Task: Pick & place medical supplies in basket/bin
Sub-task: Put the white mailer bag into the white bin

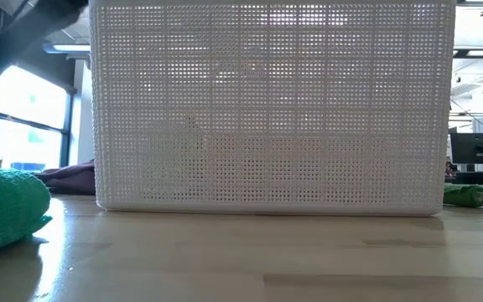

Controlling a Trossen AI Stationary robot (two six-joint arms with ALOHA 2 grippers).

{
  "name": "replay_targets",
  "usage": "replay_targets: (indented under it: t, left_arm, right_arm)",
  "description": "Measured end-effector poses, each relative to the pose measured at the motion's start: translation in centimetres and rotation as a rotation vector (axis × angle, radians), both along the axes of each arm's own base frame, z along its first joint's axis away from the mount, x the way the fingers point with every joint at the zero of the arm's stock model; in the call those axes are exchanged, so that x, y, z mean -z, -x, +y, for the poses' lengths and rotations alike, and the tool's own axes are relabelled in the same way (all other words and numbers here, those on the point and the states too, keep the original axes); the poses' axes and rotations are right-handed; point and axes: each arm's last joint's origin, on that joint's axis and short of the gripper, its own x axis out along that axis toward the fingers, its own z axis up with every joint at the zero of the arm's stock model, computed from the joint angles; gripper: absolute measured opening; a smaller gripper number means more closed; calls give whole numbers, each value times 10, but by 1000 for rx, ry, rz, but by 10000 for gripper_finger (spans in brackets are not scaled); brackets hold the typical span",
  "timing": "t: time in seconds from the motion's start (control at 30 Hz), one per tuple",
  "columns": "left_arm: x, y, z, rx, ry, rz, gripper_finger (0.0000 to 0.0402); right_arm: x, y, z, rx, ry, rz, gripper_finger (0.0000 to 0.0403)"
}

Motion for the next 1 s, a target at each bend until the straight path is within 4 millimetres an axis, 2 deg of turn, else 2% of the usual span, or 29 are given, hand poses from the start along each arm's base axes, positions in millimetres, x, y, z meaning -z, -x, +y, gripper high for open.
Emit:
replay_targets:
  t: [0.23, 0.33, 0.47, 0.67, 0.87, 1.0]
  left_arm:
    - [-67, 15, -39, 46, -136, -239, 20]
    - [-85, 18, -61, 45, -158, -296, 25]
    - [-93, 12, -88, 64, -154, -312, 41]
    - [-100, -1, -125, 133, -127, -348, 21]
    - [-99, -13, -149, 106, -124, -343, 36]
    - [-98, -16, -155, 124, -120, -342, 37]
  right_arm:
    - [0, 1, -5, 50, 37, 8, 185]
    - [-2, 3, -9, 71, 37, -2, 185]
    - [-7, 9, -13, 92, 37, -40, 185]
    - [-14, 20, -12, 65, 70, -67, 185]
    - [-21, 22, -12, 25, 190, -89, 190]
    - [-21, 22, -13, 42, 212, -81, 211]
